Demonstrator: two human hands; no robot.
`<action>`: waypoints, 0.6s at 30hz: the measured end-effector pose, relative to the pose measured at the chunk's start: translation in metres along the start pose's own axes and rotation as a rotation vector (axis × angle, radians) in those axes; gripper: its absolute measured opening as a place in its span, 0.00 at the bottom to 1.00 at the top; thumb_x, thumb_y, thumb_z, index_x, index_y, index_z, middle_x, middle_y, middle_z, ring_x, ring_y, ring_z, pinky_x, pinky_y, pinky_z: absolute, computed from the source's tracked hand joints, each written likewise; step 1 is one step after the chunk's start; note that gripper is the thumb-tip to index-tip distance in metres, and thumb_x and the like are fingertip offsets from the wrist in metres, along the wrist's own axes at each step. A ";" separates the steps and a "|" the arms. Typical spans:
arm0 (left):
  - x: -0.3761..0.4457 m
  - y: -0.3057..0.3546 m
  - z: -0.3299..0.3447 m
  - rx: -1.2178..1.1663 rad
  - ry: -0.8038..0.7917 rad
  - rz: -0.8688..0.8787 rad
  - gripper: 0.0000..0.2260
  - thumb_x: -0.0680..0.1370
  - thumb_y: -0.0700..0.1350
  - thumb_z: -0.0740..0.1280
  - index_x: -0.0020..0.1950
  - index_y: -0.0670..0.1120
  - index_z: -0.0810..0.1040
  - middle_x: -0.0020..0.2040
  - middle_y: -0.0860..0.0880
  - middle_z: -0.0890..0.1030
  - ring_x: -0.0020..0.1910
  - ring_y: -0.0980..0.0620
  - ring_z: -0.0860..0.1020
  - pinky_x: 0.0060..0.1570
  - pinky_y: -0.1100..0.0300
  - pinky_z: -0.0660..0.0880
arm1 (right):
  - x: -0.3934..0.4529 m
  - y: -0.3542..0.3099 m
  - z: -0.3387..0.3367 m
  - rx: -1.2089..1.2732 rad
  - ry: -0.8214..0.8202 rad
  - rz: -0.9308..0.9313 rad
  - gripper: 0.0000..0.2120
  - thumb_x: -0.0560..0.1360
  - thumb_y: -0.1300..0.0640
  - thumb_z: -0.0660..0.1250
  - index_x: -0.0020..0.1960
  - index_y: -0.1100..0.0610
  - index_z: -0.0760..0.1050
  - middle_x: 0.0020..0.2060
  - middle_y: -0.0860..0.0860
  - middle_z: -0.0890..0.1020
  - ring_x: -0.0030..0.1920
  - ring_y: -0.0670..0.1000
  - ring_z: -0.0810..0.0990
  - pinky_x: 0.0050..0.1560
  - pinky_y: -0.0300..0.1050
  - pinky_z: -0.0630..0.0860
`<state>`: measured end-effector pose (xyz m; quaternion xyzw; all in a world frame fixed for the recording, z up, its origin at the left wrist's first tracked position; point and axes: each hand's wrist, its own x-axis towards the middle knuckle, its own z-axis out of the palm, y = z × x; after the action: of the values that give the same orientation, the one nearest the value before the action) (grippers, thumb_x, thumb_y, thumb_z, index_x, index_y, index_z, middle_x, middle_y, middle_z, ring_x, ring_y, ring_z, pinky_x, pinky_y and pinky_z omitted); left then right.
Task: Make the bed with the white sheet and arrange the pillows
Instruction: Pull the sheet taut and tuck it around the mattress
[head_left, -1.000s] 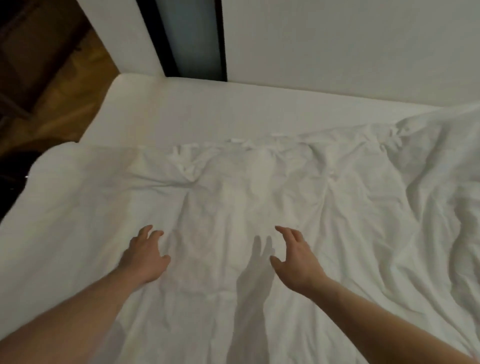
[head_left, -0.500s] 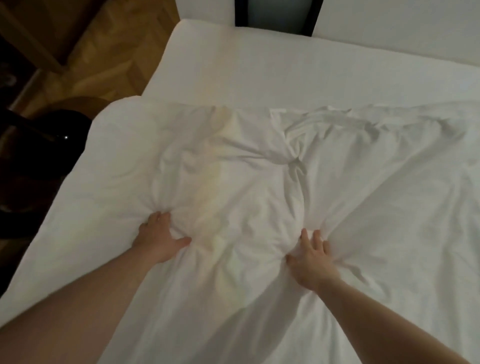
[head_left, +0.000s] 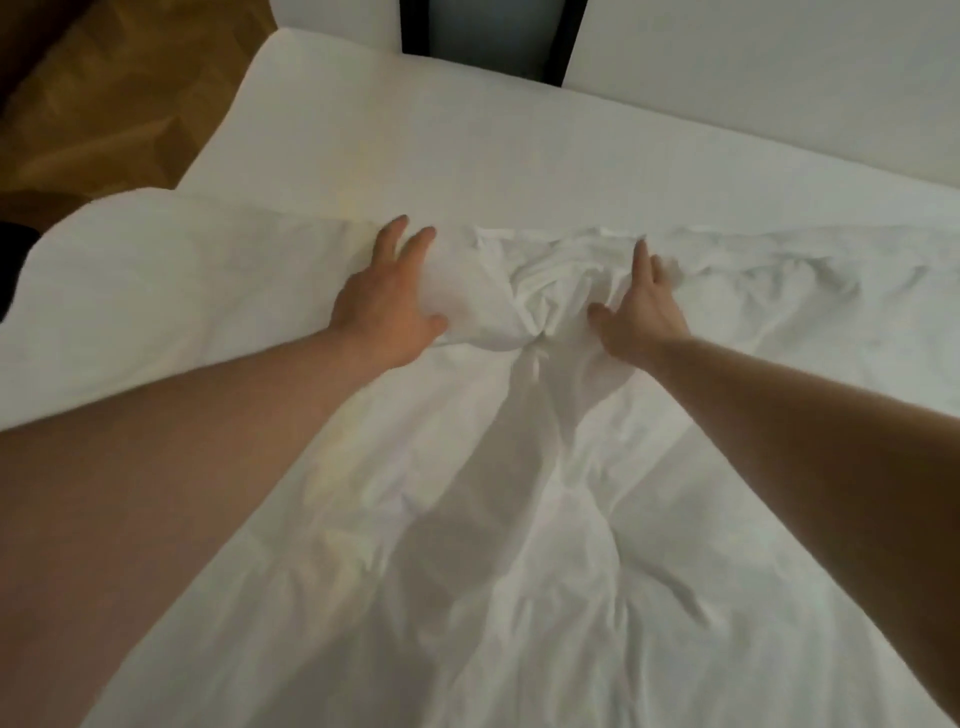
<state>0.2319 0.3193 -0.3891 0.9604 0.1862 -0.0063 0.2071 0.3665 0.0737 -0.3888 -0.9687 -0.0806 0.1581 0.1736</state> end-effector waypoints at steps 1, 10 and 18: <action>0.006 0.005 0.016 0.024 -0.101 0.023 0.43 0.73 0.56 0.73 0.81 0.56 0.52 0.80 0.50 0.55 0.69 0.39 0.73 0.65 0.45 0.72 | -0.001 0.007 0.014 0.001 -0.081 0.053 0.47 0.80 0.50 0.68 0.84 0.53 0.37 0.79 0.60 0.62 0.76 0.62 0.68 0.68 0.52 0.70; -0.004 -0.001 0.076 0.008 -0.268 -0.181 0.24 0.75 0.55 0.69 0.69 0.51 0.68 0.66 0.43 0.65 0.62 0.37 0.75 0.61 0.47 0.72 | -0.028 0.056 0.060 0.071 -0.022 0.148 0.15 0.81 0.53 0.62 0.66 0.56 0.69 0.63 0.64 0.71 0.64 0.68 0.73 0.65 0.54 0.70; 0.035 0.025 -0.047 -0.253 0.271 -0.147 0.27 0.73 0.43 0.73 0.70 0.42 0.69 0.74 0.40 0.62 0.67 0.40 0.71 0.66 0.54 0.67 | 0.012 -0.031 -0.058 0.231 0.331 -0.153 0.21 0.77 0.62 0.63 0.69 0.54 0.72 0.68 0.55 0.71 0.62 0.62 0.77 0.61 0.50 0.73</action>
<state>0.2703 0.3292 -0.3392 0.9026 0.2815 0.1313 0.2981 0.3941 0.0865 -0.3291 -0.9461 -0.1056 -0.0087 0.3060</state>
